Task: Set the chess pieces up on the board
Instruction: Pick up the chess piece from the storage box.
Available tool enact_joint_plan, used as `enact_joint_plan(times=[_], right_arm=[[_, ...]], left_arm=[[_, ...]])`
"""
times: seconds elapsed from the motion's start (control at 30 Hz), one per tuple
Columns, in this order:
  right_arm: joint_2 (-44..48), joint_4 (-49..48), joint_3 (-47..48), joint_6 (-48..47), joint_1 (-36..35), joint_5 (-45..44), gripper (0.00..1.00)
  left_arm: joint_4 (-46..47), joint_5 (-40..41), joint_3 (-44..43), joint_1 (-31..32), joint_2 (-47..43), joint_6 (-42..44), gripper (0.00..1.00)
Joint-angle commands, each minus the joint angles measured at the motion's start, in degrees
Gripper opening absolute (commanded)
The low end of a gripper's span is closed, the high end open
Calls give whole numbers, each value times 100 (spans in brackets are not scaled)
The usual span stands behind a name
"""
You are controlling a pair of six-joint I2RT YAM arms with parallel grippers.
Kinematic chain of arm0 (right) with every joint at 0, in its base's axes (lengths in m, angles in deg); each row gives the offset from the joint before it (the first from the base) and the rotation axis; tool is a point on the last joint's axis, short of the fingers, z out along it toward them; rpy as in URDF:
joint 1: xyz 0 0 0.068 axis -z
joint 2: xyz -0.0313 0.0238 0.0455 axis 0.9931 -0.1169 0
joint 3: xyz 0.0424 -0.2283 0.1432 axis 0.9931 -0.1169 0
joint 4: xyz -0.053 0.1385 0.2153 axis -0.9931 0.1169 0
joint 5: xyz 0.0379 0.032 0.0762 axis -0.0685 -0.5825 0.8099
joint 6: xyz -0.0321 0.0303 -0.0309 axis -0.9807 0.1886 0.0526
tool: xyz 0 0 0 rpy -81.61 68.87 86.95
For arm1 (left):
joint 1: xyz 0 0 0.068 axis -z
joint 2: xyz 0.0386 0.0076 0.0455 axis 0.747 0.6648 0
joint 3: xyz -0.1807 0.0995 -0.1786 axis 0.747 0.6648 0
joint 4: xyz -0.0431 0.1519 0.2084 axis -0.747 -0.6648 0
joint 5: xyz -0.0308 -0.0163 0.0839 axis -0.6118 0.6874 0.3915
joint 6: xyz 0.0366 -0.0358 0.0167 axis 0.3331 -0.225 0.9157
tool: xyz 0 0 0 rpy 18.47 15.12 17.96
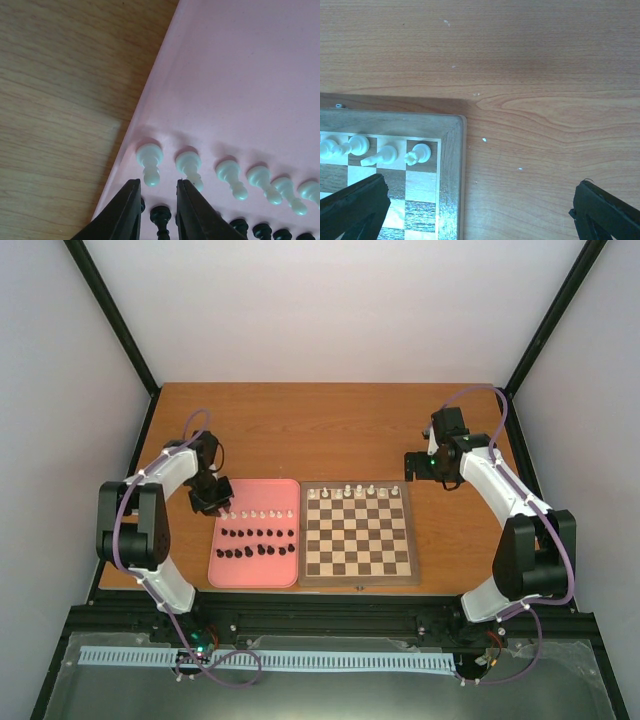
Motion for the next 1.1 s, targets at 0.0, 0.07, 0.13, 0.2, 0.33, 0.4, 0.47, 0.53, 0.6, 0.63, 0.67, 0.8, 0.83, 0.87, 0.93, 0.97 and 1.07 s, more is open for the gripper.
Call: enact_joint_plan(times=[0.0,0.07,0.13,0.2,0.33,0.4,0.47,0.53,0.6,0.63,0.67,0.8,0.83,0.87,0.93,0.97,1.07], right_arm=[[153,0,-72,-1,49,-2,100],[160,-3,-88,-1,50,-7,100],[171,0,-106,-9,49,-7,100],[182,1,-119,-10,49,-14,100],[183,1,-114,-26,49,-26,100],[180,10,-110,-28,49,-28,100],[173,16,-102,-28,49,-37,100],[173,18,-101,-28,49,-37,100],[165,16,-110,-29,49,-37,100],[161,18,-108,-32,49,-33,100],[157,19,-110,-22,49,-30,100],[156,18,-109,-31,49,-51,100],[157,19,-114,-23,49,-47,100],[157,19,-121,-27,49,-46,100],[152,19,-122,-19,49,-46,100],[151,19,-121,-19,49,-50,100],[151,10,-109,-19,49,-46,100]], left_arm=[[101,-90,24,-52,94,-58,24],[108,-61,27,-55,112,-62,23],[130,-33,32,-54,146,-71,24],[150,-22,28,-56,188,-71,24],[172,26,10,-55,264,-71,23],[180,53,-3,-55,314,-75,23],[202,43,-13,-66,334,-80,22],[216,47,-25,-77,368,-80,20],[221,62,-41,-89,388,-73,19],[234,65,-37,-102,401,-71,18],[237,77,-35,-109,410,-59,17],[276,94,-5,-138,448,-36,12],[280,100,8,-147,450,-29,11],[289,105,17,-157,454,-21,9],[283,105,11,-154,450,-4,7],[256,112,-5,-152,452,13,5],[110,135,-126,-153,415,85,1]])
